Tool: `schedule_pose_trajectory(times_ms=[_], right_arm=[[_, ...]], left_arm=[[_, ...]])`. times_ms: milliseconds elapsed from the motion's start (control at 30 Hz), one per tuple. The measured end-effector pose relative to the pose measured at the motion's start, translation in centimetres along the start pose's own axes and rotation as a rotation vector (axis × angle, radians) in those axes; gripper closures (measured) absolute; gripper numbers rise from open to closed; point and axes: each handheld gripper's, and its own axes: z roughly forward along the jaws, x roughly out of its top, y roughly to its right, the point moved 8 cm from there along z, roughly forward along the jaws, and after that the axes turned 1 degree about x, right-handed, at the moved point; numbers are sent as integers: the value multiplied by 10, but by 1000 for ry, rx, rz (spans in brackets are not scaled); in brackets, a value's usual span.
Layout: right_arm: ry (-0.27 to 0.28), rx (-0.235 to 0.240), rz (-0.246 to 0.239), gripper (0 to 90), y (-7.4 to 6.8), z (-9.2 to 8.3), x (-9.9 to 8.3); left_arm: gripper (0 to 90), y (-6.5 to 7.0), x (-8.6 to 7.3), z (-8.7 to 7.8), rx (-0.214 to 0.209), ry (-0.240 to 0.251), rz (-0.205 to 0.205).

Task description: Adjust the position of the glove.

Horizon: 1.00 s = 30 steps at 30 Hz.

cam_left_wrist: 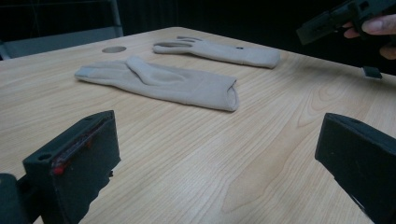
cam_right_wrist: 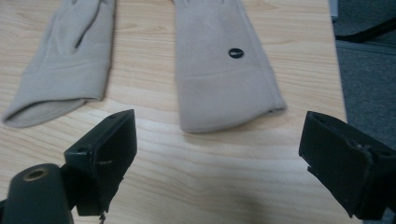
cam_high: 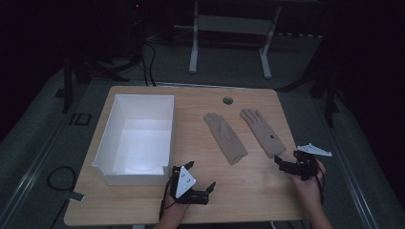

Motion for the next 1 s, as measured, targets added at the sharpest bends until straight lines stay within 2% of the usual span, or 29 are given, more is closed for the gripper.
schedule_pose_trajectory(times_ms=[100,167,400,633,767,1000], right_arm=[[0,20,-10,146,-5,2,6],[9,53,-15,165,-12,3,15],[34,92,-42,175,-25,4,30],[59,120,-63,188,-40,6,46],[63,146,-84,188,-54,10,56],[74,157,-108,193,-66,15,69]], left_arm=[[1,0,0,0,1,0,-1],[2,0,0,0,0,0,-2],[1,-1,0,0,1,0,-5],[1,-1,0,0,-1,1,-10],[1,-1,0,0,-2,2,-9],[1,-2,0,0,-7,1,-20]])
